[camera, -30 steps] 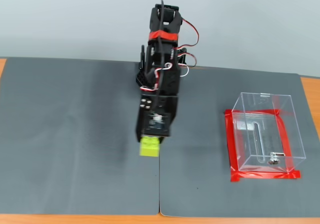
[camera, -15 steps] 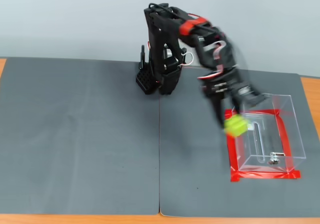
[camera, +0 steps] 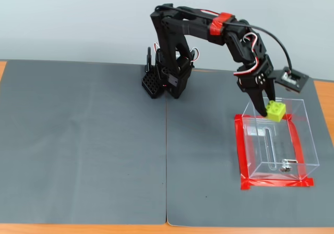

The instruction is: Pick the green lego block and place it into the transparent box

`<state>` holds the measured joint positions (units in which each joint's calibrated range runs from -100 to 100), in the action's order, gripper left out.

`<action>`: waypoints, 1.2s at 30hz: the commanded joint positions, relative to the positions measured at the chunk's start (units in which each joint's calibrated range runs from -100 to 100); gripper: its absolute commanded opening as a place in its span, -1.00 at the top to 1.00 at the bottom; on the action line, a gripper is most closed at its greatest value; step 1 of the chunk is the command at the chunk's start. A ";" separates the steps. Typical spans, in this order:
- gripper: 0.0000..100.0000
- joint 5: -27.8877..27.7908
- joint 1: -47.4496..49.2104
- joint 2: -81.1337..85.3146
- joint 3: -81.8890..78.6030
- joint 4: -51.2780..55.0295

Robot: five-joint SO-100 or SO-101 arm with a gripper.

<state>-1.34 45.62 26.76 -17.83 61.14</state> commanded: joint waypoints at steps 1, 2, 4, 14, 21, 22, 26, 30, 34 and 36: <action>0.88 0.07 0.08 -2.13 6.11 -0.38; 0.88 -0.09 0.08 -2.90 6.84 -0.55; 0.88 -0.19 0.08 -4.59 8.19 -0.64; 0.88 -0.25 0.75 -13.58 11.18 -2.81; 0.49 0.28 1.79 -14.43 10.82 -2.81; 0.43 0.28 1.87 -14.60 10.91 -2.72; 0.38 0.17 1.87 -14.85 11.27 -2.72; 0.37 0.12 1.79 -14.51 11.27 -2.72; 0.37 0.17 1.79 -14.17 11.27 -2.72; 0.37 0.17 1.79 -14.17 11.27 -2.46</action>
<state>-1.25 47.61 11.55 -10.01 59.32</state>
